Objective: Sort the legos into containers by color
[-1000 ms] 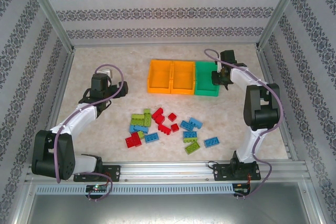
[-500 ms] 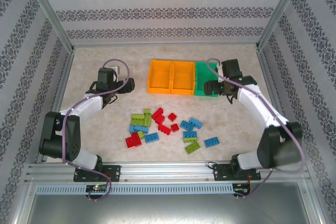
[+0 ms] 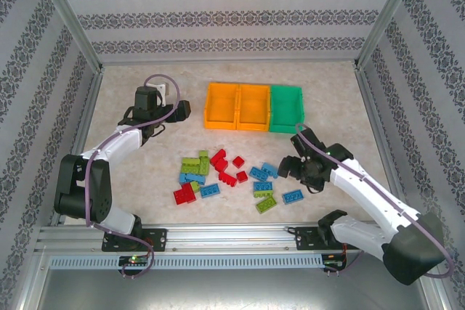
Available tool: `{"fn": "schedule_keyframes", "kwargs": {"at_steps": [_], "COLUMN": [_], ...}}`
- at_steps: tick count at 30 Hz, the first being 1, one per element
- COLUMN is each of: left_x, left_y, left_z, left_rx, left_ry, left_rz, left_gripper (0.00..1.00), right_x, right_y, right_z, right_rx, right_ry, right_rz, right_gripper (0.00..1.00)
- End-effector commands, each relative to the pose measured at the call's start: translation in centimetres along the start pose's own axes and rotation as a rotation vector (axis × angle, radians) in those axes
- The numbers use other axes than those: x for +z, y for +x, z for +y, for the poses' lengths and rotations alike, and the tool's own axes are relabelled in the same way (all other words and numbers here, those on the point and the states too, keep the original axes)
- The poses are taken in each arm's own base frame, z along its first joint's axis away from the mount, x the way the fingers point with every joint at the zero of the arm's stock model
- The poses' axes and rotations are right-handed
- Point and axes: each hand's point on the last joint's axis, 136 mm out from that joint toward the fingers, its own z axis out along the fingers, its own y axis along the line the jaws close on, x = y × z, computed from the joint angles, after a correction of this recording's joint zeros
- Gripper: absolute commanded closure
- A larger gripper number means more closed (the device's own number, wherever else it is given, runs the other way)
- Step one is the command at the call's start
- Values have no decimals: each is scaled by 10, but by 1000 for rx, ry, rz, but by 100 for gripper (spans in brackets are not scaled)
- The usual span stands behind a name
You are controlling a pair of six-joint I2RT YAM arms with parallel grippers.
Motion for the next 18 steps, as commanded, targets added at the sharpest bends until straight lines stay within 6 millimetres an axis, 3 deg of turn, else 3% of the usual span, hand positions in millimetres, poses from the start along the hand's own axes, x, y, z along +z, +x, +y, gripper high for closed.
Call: {"fn": "schedule_keyframes", "kwargs": {"at_steps": [1,8,18], "left_x": [-2,3,10], "left_y": [-11,-2,2], "left_z": [-13,-17,-17], "left_rx": [0,-10,-16], "left_ry": [48,83,91], "left_rz": [-42,-31,-18], "left_gripper": [0,0,0], "right_x": [3,31,43], "right_y": [19,46,40], "right_z": [-9,-17,-7], "right_rx": [288,631,699], "right_ry": [-3,-61,-77], "right_rz": [33,90,73], "right_gripper": [11,17,21]}}
